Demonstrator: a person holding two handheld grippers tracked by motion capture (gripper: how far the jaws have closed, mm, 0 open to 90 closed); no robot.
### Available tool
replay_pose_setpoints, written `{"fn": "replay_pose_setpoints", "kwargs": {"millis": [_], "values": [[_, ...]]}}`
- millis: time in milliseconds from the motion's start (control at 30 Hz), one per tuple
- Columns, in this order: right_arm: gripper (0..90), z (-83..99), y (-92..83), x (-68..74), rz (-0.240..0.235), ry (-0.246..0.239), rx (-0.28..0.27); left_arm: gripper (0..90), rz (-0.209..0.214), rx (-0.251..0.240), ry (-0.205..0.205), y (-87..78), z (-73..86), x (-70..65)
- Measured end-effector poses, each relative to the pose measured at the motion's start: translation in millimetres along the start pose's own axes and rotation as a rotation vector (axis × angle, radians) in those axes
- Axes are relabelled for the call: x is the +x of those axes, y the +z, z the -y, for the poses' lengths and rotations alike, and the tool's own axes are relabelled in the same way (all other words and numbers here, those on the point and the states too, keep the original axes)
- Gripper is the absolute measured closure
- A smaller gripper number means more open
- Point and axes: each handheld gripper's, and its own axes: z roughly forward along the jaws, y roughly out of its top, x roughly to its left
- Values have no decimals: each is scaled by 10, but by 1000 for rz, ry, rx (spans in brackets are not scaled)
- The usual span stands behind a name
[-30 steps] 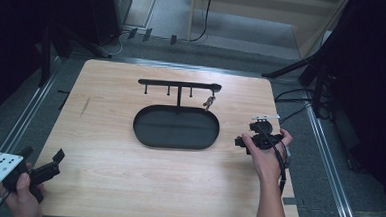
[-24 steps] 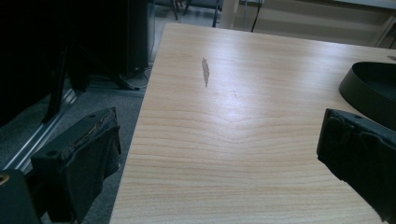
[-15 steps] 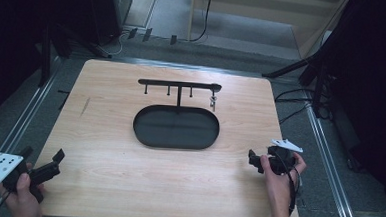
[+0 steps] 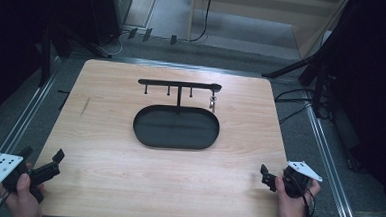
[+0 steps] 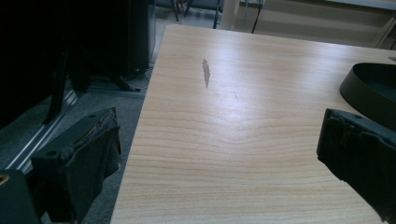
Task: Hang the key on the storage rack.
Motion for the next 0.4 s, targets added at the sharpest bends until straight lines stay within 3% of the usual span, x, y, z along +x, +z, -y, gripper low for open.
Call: {"fn": "replay_pose_setpoints", "kwargs": {"millis": [167, 200, 400], "values": [[0, 118, -88, -121, -42, 19, -25, 2, -2, -1, 6, -1, 1, -6], [0, 168, -112, -145, -56, 39, -51, 2, -2, 1, 7, -2, 1, -9], [0, 185, -145, -161, -72, 76, -93, 2, -6, 5, 21, -2, 2, -22]]}}
